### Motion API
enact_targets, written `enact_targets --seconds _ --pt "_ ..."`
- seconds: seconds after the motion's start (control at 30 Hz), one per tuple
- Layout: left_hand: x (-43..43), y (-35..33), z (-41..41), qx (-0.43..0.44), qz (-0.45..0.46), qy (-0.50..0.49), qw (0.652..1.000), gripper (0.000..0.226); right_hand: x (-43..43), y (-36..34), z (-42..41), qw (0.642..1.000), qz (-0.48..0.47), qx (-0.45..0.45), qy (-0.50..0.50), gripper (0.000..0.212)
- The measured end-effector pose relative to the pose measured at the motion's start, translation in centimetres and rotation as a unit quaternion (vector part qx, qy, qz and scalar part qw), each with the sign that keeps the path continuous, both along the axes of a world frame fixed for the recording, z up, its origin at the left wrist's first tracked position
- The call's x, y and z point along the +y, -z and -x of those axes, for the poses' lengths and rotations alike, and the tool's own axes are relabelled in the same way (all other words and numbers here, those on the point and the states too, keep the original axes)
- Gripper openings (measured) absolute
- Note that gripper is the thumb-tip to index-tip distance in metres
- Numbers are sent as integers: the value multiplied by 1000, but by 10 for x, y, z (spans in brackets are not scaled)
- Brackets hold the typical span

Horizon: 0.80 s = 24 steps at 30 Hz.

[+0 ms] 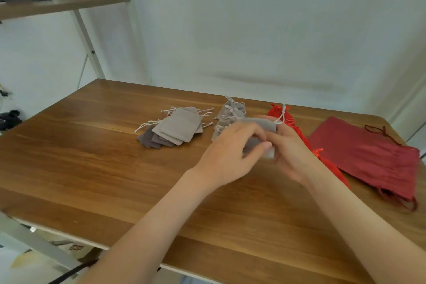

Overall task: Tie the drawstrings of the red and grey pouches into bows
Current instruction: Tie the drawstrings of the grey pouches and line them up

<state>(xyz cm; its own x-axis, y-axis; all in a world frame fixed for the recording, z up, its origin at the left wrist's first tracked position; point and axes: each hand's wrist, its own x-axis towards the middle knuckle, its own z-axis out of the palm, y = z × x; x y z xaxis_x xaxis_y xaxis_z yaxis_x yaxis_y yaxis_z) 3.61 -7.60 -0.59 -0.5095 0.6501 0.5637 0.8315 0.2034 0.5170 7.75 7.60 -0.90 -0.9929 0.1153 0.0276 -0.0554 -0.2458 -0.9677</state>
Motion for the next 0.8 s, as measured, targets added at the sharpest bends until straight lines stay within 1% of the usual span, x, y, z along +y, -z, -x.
enact_targets --seconds 0.07,0.1,0.13,0.17,0.23,0.3,0.37,0.4,0.5,0.57,0.67,0.73,0.8 --pt "9 8 0 8 -56 -56 997 28 9 6 -11 1000 -8 -13 14 35" --pt "15 11 1 -1 -68 -92 993 30 13 10 -17 1000 -5 -18 15 35" --pt "19 15 3 -17 -61 -120 991 30 15 15 -21 1000 0 -23 14 33" --pt "25 18 4 -39 -36 -127 991 30 18 19 -25 1000 4 -25 17 31" --pt "30 31 6 -93 30 -103 990 31 21 29 -30 999 -2 -22 26 27" --pt "32 45 8 -126 66 -101 985 26 23 38 -31 999 -24 -14 33 24" --pt "34 48 10 -149 65 -115 980 20 25 41 -29 998 -44 -3 39 23" --pt "35 47 12 -164 50 -120 978 22 25 41 -28 998 -51 0 35 23" --pt "33 38 12 -198 -2 -136 971 41 24 39 -28 997 -74 -1 14 27" --pt "31 35 11 -217 -1 -154 964 50 23 39 -27 997 -76 -14 16 33" --pt "28 33 9 -216 5 -170 961 54 23 38 -25 993 -98 5 60 38" --pt "27 33 10 -207 0 -171 963 55 24 37 -25 989 -109 15 97 34" --pt "26 36 11 -191 8 -174 966 57 25 36 -25 986 -116 14 116 25"
